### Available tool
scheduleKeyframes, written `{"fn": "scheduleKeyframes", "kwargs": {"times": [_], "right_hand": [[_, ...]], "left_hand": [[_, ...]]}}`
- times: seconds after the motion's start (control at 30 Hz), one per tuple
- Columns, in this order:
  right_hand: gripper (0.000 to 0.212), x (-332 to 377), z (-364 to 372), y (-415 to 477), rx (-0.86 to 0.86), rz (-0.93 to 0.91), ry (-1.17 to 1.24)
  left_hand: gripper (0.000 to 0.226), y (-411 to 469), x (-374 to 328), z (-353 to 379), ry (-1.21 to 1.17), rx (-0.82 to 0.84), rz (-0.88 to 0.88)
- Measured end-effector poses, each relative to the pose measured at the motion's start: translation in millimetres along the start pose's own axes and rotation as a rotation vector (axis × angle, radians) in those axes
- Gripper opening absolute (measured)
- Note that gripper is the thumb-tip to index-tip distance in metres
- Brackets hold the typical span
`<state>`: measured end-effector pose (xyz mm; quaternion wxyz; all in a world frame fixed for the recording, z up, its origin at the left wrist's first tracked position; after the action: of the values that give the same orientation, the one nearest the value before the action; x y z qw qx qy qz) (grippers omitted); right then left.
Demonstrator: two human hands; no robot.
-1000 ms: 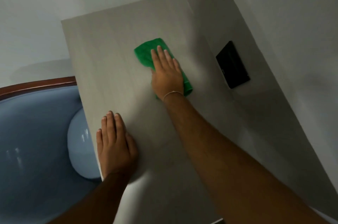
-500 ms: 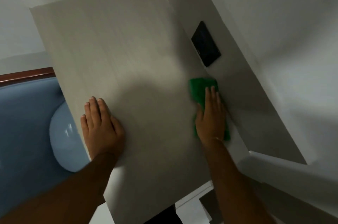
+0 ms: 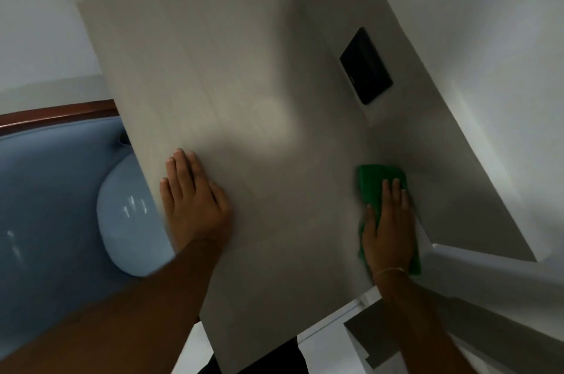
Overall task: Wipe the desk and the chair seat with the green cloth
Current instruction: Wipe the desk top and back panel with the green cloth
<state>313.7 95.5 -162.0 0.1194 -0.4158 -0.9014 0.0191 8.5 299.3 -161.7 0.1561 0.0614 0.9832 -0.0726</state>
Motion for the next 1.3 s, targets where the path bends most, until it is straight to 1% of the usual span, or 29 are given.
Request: {"fn": "scheduleKeyframes", "kwargs": {"times": [0.2, 0.37, 0.43, 0.53, 0.63, 0.7, 0.8, 0.87, 0.93, 1.03, 1.13, 1.3], "right_hand": [[0.065, 61, 1, 55, -0.040, -0.101, -0.020], [0.063, 134, 8, 111, -0.049, -0.206, 0.004], [0.064, 163, 12, 122, -0.027, -0.239, 0.007], [0.065, 208, 21, 121, -0.005, -0.327, 0.020], [0.066, 247, 35, 93, 0.043, -0.512, 0.044], [0.066, 261, 44, 66, 0.073, -0.622, 0.025], [0.064, 256, 53, 35, 0.132, -0.721, 0.052], [0.065, 248, 56, 14, 0.142, -0.745, 0.061], [0.067, 235, 59, -11, 0.134, -0.758, 0.011], [0.081, 208, 65, -64, 0.152, -0.760, -0.060], [0.075, 179, 65, -104, 0.146, -0.700, -0.026], [0.083, 179, 57, -93, 0.163, -0.664, -0.025]], "left_hand": [[0.072, 0, 3, 3, 0.012, -0.013, -0.004], [0.072, 3, 5, 7, 0.017, -0.022, -0.011], [0.072, 3, 5, 8, 0.023, -0.016, -0.011], [0.072, 4, 8, 7, 0.019, -0.014, -0.011], [0.071, 6, 6, 6, 0.042, -0.043, -0.017], [0.071, 7, 6, 8, 0.031, -0.022, -0.007], [0.070, 5, 5, 11, 0.049, -0.008, -0.006], [0.069, 7, 8, 12, 0.055, -0.006, -0.015], [0.068, 8, 6, 14, 0.056, 0.005, -0.019], [0.075, 8, 10, 15, 0.073, 0.039, -0.005], [0.081, 6, 9, 16, 0.095, 0.054, 0.019], [0.082, 8, 4, 15, 0.021, 0.059, 0.019]]}}
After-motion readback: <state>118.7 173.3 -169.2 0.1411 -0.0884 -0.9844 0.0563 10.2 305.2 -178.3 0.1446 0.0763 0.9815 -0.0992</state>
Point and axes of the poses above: each hand's wrist, its own y-axis towards the middle knuckle, its own z-axis out of the palm, x = y × z, the point moved 5 cm from there along y, towards the middle knuckle, and after that the axes turned 3 degrees about y, right-handed, at the moved point
